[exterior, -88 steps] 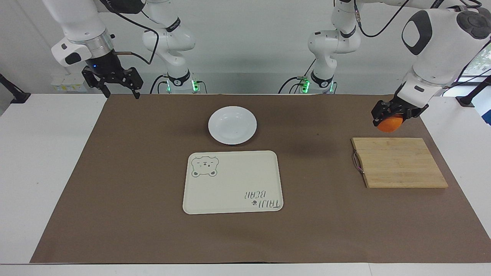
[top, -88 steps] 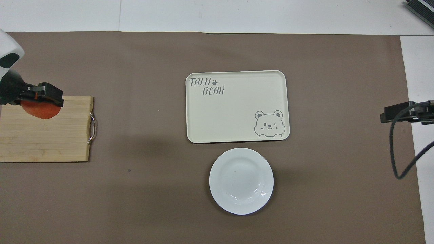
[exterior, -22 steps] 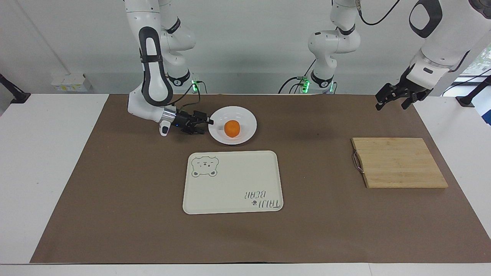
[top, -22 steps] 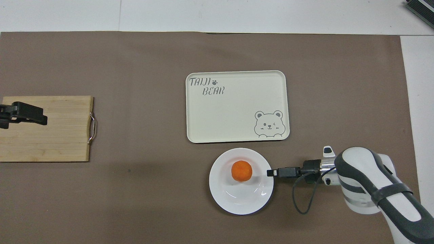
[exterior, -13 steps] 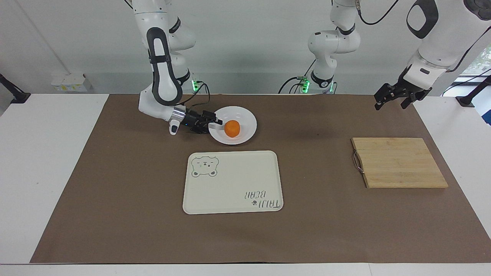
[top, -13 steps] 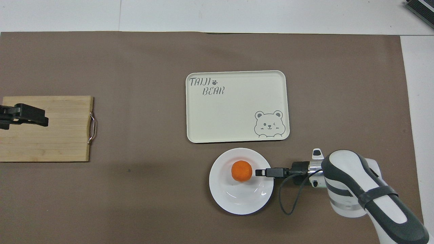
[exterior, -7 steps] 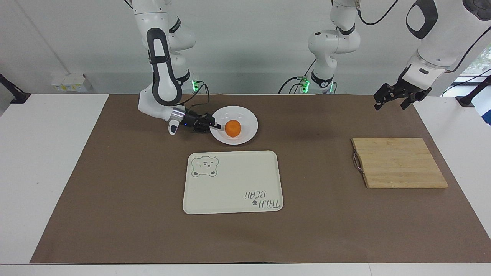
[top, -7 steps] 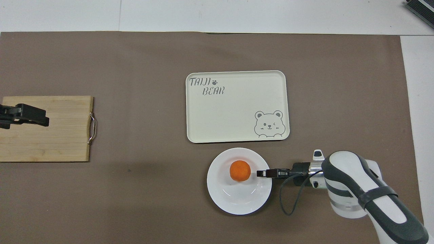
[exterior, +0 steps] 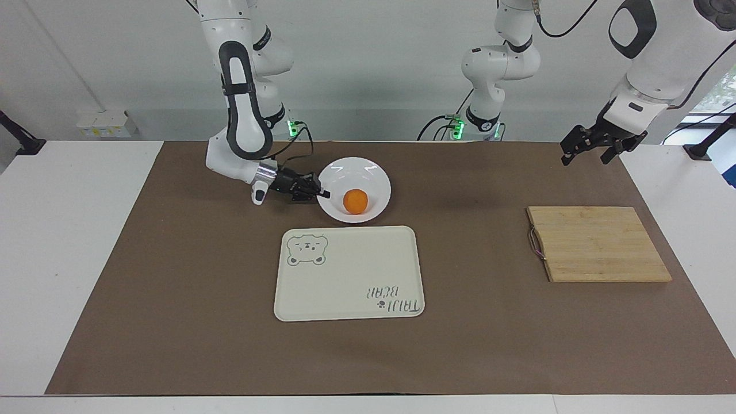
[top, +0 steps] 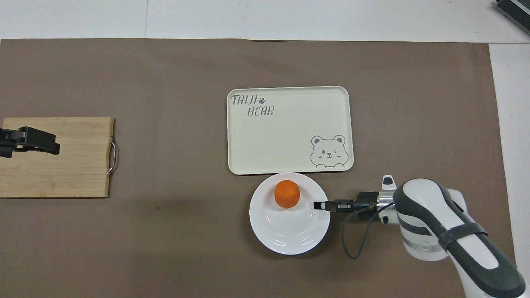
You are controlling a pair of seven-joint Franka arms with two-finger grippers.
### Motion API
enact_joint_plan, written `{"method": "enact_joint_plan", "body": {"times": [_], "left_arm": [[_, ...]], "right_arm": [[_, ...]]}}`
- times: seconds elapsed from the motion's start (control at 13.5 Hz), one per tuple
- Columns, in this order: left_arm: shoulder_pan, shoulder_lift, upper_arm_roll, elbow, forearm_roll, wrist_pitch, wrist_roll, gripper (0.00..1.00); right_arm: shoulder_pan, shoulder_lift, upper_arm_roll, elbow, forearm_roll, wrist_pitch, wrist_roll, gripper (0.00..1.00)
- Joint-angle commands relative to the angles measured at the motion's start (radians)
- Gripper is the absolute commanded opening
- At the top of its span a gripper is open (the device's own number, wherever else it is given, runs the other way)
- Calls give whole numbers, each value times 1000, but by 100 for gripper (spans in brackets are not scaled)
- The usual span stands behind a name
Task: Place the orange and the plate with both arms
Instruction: 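Slide the plate with the right gripper onto the cream tray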
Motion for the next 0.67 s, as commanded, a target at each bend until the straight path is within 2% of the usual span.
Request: {"method": "enact_joint_plan", "body": {"times": [0.0,0.22,0.45,0.59], "left_arm": [[1,-23,0,-22,18,12,2,100],[1,-23,0,-22,18,12,2,100],[3,-23,0,-22,18,12,2,100],[3,-23,0,-22,18,12,2,100]], "right_arm": [[-2,11,4,63,25,-12,-35,0],[-6,-8,2,110,8,-22,2,0],[-41,-34,0,202,-187,-79,161,0],[-96,-28,2,270,-231,-177,223,0]]}}
